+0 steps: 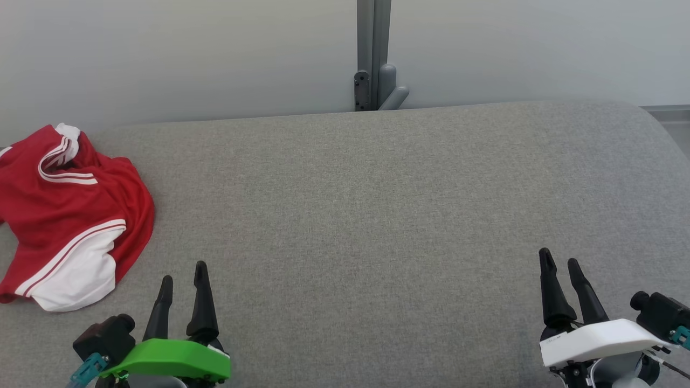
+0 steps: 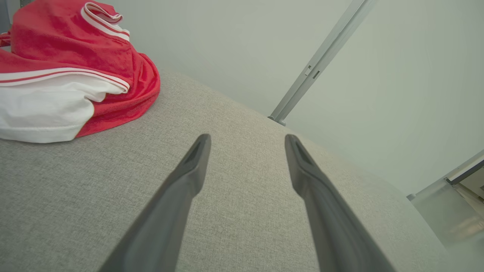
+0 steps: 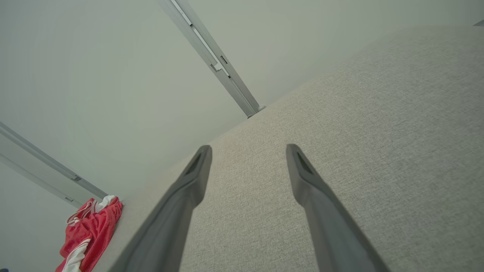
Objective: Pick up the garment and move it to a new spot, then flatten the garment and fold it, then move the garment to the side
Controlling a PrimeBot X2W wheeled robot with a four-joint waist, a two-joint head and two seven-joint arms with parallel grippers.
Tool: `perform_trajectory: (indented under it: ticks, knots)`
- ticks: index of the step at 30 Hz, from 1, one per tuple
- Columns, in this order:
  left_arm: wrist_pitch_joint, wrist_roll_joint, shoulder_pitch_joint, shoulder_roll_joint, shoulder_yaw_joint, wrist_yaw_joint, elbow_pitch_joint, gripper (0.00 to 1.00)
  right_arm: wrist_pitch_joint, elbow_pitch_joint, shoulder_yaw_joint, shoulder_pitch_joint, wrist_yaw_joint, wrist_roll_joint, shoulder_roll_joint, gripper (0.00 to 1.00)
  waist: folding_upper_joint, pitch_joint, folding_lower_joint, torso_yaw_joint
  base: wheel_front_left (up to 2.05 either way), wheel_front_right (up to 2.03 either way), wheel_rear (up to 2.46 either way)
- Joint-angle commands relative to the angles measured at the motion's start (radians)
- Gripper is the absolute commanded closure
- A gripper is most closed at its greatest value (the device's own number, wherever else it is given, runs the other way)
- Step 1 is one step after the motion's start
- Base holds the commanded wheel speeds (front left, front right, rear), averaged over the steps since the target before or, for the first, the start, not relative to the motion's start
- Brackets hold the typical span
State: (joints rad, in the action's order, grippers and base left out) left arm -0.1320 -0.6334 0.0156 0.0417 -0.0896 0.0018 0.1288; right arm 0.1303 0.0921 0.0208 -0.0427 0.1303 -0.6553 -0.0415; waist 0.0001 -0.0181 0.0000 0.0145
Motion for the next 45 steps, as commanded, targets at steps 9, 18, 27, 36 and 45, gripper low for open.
perform_trajectory:
  ticks: [9, 18, 27, 36, 45]
  knots:
    - [-0.031, 0.131, 0.012, 0.008, -0.009, 0.011, 0.001, 0.0, 0.032, -0.006, -0.02, -0.014, 0.0, 0.134, -0.007, 0.0, -0.0001, -0.002, 0.0, 0.004, 0.0, 0.0, 0.0]
    - [-0.055, 0.227, 0.028, 0.009, -0.019, 0.018, 0.015, 0.0, 0.056, 0.003, -0.029, -0.029, 0.0, 0.244, -0.008, 0.0, -0.0001, -0.009, 0.0, 0.011, 0.0, 0.0, 0.0]
    - [-0.076, 0.311, 0.042, 0.01, -0.029, 0.015, 0.041, 0.0, 0.077, 0.005, -0.039, -0.041, 0.0, 0.332, -0.009, 0.0, -0.0001, -0.018, 0.0, 0.019, 0.0, 0.0, 0.0]
    - [-0.092, 0.371, 0.053, 0.01, -0.032, 0.021, 0.049, 0.0, 0.094, 0.003, -0.046, -0.048, 0.0, 0.407, -0.01, 0.0, -0.0001, -0.025, 0.0, 0.022, 0.0, 0.0, 0.0]
    - [-0.109, 0.429, 0.061, 0.011, -0.04, 0.022, 0.051, 0.0, 0.111, -0.001, -0.058, -0.055, 0.001, 0.478, -0.01, 0.0, -0.0001, -0.029, 0.0, 0.024, 0.0, 0.0, 0.0]
